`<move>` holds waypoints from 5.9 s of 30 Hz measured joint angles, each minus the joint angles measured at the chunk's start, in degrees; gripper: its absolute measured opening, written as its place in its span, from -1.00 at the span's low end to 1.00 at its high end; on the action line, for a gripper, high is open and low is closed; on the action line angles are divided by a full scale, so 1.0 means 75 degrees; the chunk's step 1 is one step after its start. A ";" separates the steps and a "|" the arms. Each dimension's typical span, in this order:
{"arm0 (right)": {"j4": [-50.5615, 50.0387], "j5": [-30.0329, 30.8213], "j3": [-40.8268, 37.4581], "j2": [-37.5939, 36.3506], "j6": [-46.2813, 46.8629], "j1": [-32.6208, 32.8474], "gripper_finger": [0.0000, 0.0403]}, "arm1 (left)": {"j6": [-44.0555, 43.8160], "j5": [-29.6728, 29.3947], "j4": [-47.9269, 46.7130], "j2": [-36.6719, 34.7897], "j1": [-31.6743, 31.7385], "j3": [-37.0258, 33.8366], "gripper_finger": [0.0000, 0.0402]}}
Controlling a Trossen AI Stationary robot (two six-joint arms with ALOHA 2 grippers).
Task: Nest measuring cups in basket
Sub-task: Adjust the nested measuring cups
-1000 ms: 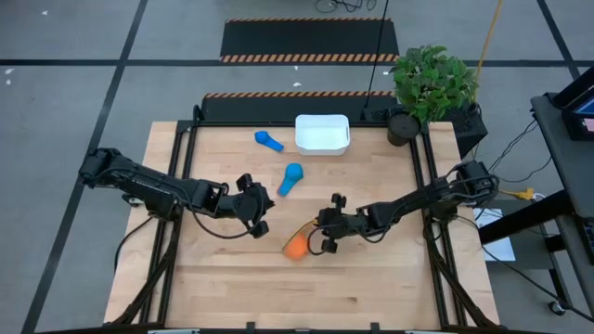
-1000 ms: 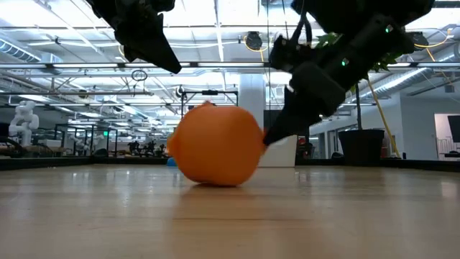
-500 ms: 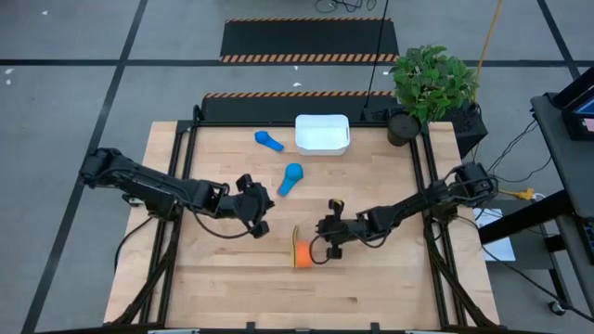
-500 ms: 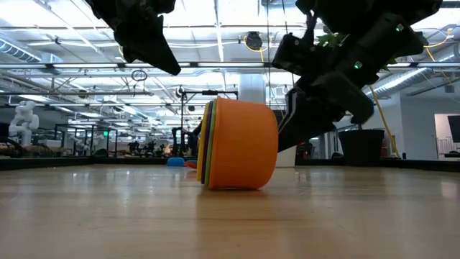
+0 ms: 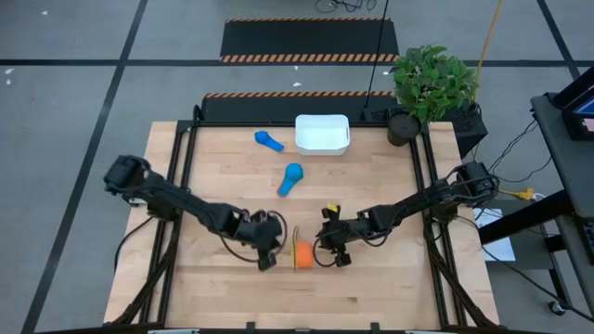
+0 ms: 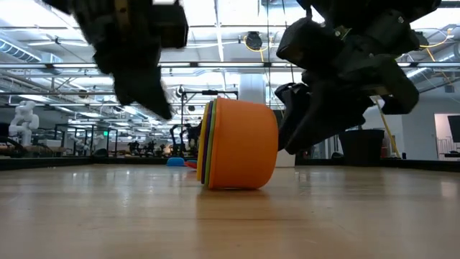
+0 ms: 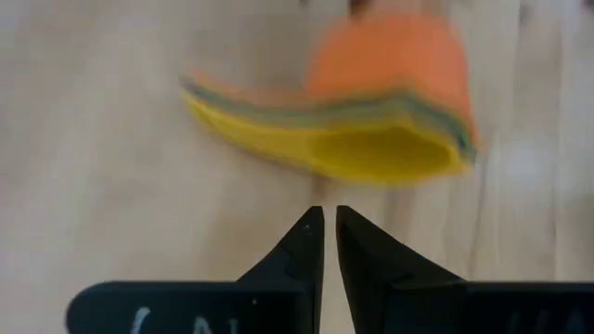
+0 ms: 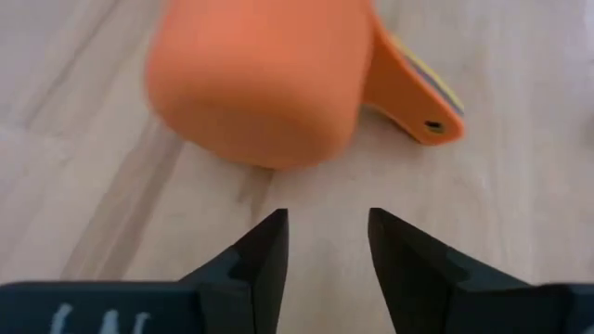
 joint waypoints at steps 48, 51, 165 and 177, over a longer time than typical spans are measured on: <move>-0.2641 0.0400 -0.0003 -0.1332 0.1123 0.0176 -0.33 | 0.2044 0.0781 0.1838 0.1263 0.0860 0.0007 -0.82; -0.2674 0.0401 -0.0003 -0.1332 0.1118 0.0178 -0.33 | 0.2047 0.0488 0.2798 0.1605 0.0734 -0.0013 -0.82; 0.4272 1.0155 0.0525 0.2970 -0.6454 0.1472 -0.59 | 0.0220 -0.4851 -0.1929 -0.2668 -0.0707 -0.0003 -0.82; 0.4309 0.9302 0.0531 0.2914 -0.5852 0.1472 -0.28 | 0.0220 -0.4674 -0.1933 -0.2665 -0.0707 -0.0003 -0.82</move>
